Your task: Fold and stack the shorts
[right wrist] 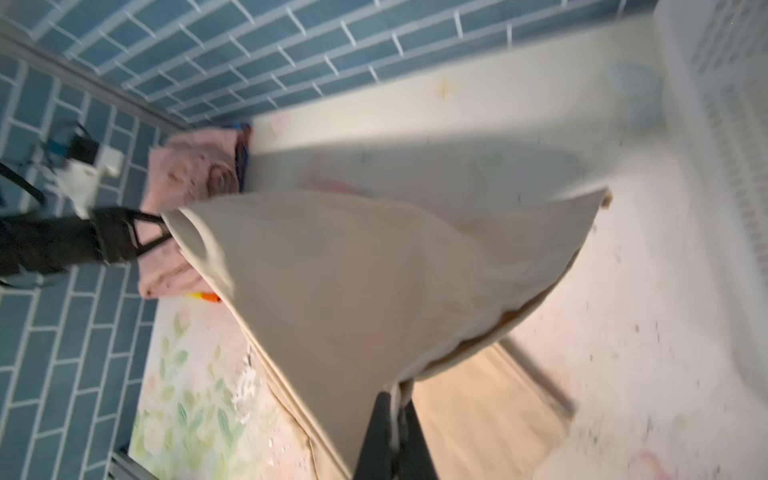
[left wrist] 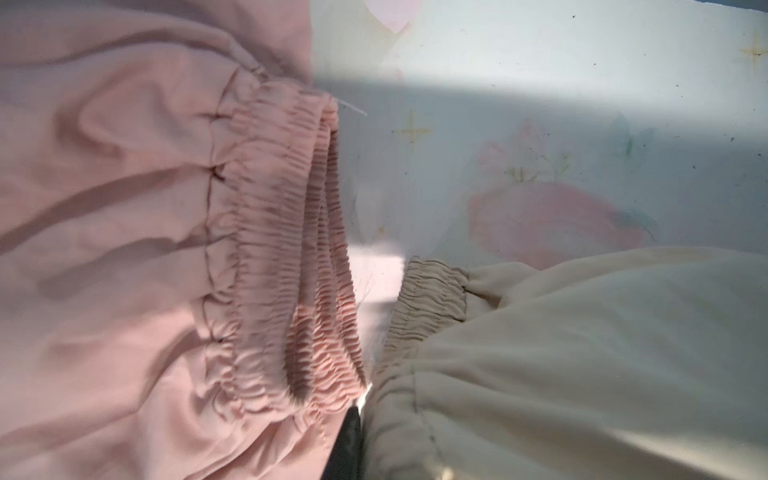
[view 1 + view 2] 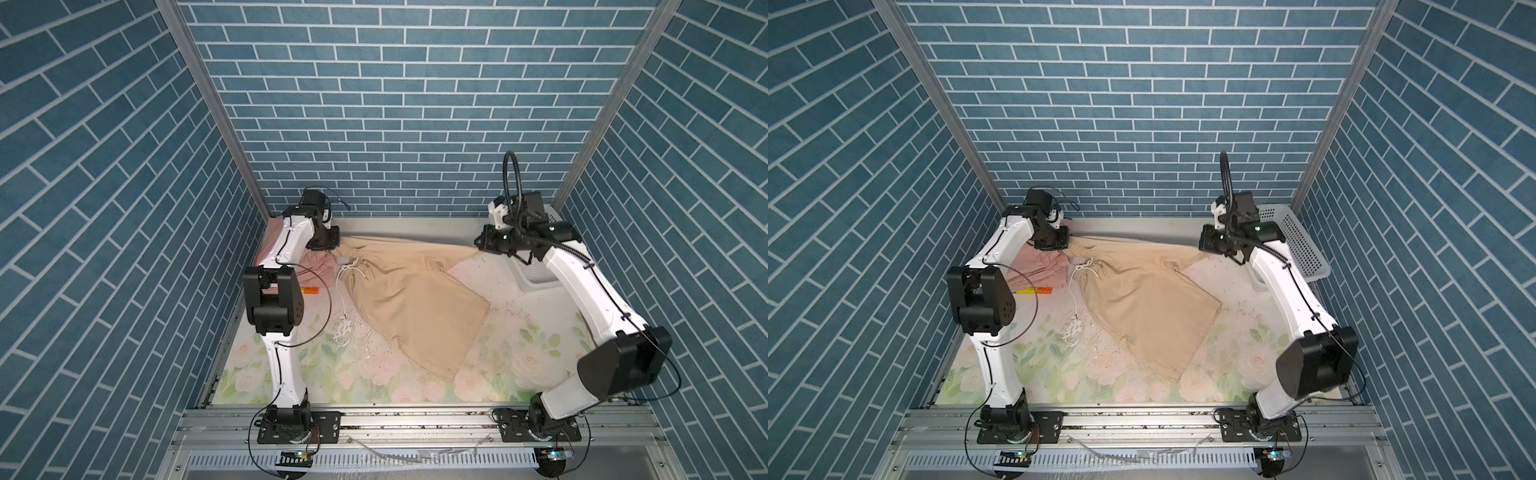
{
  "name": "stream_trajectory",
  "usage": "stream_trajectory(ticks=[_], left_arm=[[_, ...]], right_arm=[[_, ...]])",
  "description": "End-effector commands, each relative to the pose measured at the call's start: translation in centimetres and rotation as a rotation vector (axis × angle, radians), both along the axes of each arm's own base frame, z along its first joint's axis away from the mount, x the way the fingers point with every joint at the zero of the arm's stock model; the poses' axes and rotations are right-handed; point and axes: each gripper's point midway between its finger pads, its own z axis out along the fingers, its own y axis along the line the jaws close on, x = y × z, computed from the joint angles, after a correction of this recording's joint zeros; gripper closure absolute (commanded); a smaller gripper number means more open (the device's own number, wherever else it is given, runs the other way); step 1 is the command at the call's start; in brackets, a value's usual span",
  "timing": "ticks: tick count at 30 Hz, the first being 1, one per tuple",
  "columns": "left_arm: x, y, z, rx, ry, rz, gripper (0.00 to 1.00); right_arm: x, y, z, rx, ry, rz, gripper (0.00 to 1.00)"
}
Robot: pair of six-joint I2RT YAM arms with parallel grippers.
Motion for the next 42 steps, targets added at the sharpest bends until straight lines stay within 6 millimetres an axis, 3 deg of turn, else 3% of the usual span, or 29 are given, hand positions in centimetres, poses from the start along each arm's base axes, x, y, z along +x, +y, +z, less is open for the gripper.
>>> stream_trajectory(ticks=[1,4,6,10,11,12,17,19,22,25,29,32,35,38,42], left_arm=[[-1.2,-0.1,1.4,-0.038,-0.045,0.025,0.84],[-3.2,-0.8,0.3,-0.104,-0.025,0.048,0.75],[-4.9,-1.0,-0.9,-0.131,0.007,0.073,0.56],[-7.3,-0.8,-1.9,-0.155,0.047,0.110,0.29],[-7.6,-0.5,-1.5,-0.149,0.039,0.122,0.19],[-7.8,0.1,-1.1,-0.127,0.025,0.136,0.02],[-7.6,2.0,1.9,-0.128,-0.059,0.205,0.00],[-7.2,1.3,3.1,-0.190,-0.092,0.216,0.00],[-6.2,-2.2,3.6,-0.396,-0.108,0.205,0.00],[-5.5,-4.6,2.3,-0.480,-0.069,0.189,0.00],[-4.1,-7.1,0.9,-0.516,-0.062,0.164,0.00],[-2.8,-10.4,0.5,-0.545,-0.035,0.112,0.00],[-1.7,-13.6,-0.4,-0.536,-0.017,0.054,0.00],[-1.5,-13.8,-3.0,-0.508,0.044,0.057,0.00],[-2.1,-11.1,-5.8,-0.428,0.072,0.101,0.00]], right_arm=[[-3.0,0.4,-5.3,-0.018,0.066,-0.060,1.00],[-7.1,1.4,-10.6,-0.053,0.170,-0.043,1.00],[-9.3,1.8,-13.9,-0.053,0.235,-0.039,1.00],[-11.4,1.8,-18.0,-0.060,0.313,-0.046,1.00],[-11.7,1.6,-18.8,-0.071,0.324,-0.051,1.00],[-11.8,1.5,-19.4,-0.076,0.333,-0.052,1.00],[-12.8,1.3,-22.3,-0.092,0.404,-0.055,1.00],[-13.2,1.1,-23.4,-0.102,0.430,-0.063,1.00],[-13.5,-0.4,-25.2,-0.152,0.463,-0.095,1.00],[-13.0,-2.6,-26.5,-0.179,0.496,-0.137,1.00],[-11.5,-4.9,-26.6,-0.221,0.510,-0.168,1.00],[-10.0,-4.9,-26.2,-0.222,0.518,-0.158,1.00],[-8.2,-3.7,-24.4,-0.185,0.507,-0.138,1.00],[-7.8,-3.6,-23.8,-0.192,0.488,-0.137,1.00],[-8.3,-4.4,-24.4,-0.225,0.496,-0.142,1.00]])
